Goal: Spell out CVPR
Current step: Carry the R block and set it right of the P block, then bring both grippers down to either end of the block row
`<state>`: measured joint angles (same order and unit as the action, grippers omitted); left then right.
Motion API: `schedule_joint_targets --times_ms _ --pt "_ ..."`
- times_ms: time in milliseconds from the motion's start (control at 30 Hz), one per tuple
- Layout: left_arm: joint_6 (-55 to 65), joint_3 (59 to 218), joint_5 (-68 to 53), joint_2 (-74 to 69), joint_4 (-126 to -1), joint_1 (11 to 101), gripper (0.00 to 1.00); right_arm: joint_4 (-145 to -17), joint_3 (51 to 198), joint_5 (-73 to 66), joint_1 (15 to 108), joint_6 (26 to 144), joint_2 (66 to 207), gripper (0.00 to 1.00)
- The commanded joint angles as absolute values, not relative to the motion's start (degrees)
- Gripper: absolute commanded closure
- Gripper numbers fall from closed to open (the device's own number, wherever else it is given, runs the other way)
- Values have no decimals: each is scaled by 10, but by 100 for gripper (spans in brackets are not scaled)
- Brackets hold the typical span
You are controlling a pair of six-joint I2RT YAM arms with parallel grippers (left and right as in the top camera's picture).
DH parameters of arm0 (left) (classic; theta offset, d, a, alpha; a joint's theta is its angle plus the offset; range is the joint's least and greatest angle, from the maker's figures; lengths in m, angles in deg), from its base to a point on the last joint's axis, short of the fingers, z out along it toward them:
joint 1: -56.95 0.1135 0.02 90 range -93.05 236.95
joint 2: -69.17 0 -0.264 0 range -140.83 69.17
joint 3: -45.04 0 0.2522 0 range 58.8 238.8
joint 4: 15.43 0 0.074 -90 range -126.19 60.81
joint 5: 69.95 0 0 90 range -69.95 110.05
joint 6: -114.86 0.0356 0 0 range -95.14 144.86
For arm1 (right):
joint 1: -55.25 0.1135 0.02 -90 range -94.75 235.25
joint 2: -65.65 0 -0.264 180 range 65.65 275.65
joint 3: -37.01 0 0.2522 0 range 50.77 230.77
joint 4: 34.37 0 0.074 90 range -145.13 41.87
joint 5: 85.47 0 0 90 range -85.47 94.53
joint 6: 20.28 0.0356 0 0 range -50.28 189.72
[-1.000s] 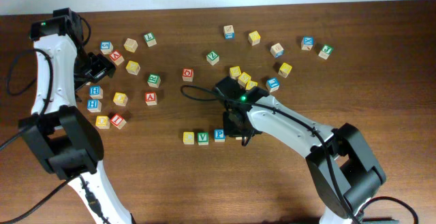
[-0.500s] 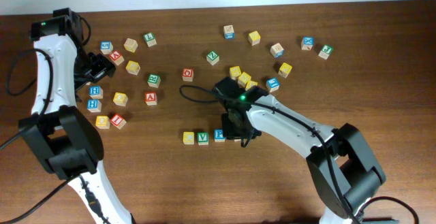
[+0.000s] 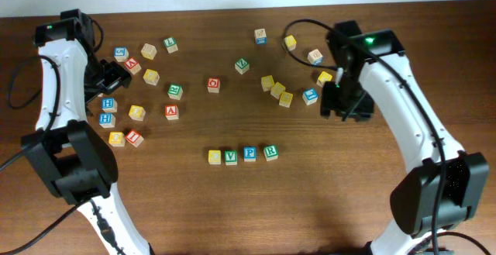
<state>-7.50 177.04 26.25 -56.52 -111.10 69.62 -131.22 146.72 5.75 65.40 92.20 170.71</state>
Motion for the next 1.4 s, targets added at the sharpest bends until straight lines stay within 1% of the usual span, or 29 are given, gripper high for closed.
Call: schedule_joint_targets --times_ms 0,67,233,267,300,333,367,433,467,500,600,667,733,767,800,833,867,900,933,967,1000,1067,1133,1167,1200,1233,1267,1300,1367 --pt "-72 1771 264 -559 -1111 699 1 -1291 1426 67 624 910 1705 0" --pt "-72 1771 264 -559 -1107 699 1 -1273 1410 65 620 910 1705 2" --pt "-72 1771 248 -559 -1078 699 1 -1272 1402 63 620 910 1706 2" --pt "-72 1771 216 -559 -1099 699 1 -1272 1395 59 620 910 1706 2" --pt "-71 1771 164 -559 -1147 699 0 -1271 1388 51 620 910 1706 2" --pt "-42 1770 131 -560 -1163 698 9 -1267 1382 47 620 910 1706 1" --pt "15 1770 87 -560 -1185 693 22 -1260 1373 40 620 910 1706 2" --pt "84 1770 78 -559 -1227 678 34 -1243 1360 14 620 910 1706 1" --pt "91 1770 93 -558 -1254 669 40 -1241 1360 3 620 910 1706 2" --pt "95 1770 98 -555 -1260 667 43 -1241 1360 0 620 910 1706 2" --pt "107 1770 89 -497 -1260 664 44 -1253 1360 1 620 910 1706 2" --pt "113 1762 89 -416 -1259 657 40 -1255 1360 0 620 910 1706 2" --pt "117 1724 99 -340 -1259 636 37 -1254 1360 0 620 910 1706 2" --pt "114 1678 122 -287 -1259 613 36 -1254 1360 0 620 910 1706 2" --pt "99 1639 142 -254 -1259 594 34 -1254 1360 0 620 909 1706 1" --pt "59 1586 173 -218 -1254 569 32 -1252 1356 -3 620 909 1706 1" --pt "15 1526 198 -189 -1230 541 28 -1252 1353 -11 620 909 1706 11" --pt "-4 1469 218 -171 -1191 517 27 -1249 1347 -22 624 909 1706 21" --pt "-4 1418 219 -166 -1151 499 28 -1248 1344 -26 632 909 1706 27" --pt "-4 1389 215 -166 -1126 491 33 -1248 1342 -26 639 909 1706 28" --pt "-4 1339 213 -173 -1080 482 44 -1248 1337 -26 656 909 1706 34" --pt "-4 1279 214 -186 -1016 481 69 -1241 1331 -26 683 909 1706 49" --pt "-4 1232 214 -200 -947 481 85 -1213 1315 -23 714 910 1706 66" --pt "-4 1217 214 -205 -917 481 96 -1183 1300 -24 727 911 1707 75" --pt "-4 1211 214 -209 -899 481 100 -1159 1286 -24 736 914 1709 80" --pt "-4 1208 214 -215 -883 481 100 -1135 1271 -25 743 916 1710 85" --pt "-5 1207 213 -223 -868 481 100 -1111 1253 -28 748 917 1710 93" --pt "-11 1207 213 -233 -854 481 100 -1084 1235 -41 751 916 1710 96" --pt "-13 1207 206 -266 -833 481 100 -1024 1197 -104 757 916 1710 96"
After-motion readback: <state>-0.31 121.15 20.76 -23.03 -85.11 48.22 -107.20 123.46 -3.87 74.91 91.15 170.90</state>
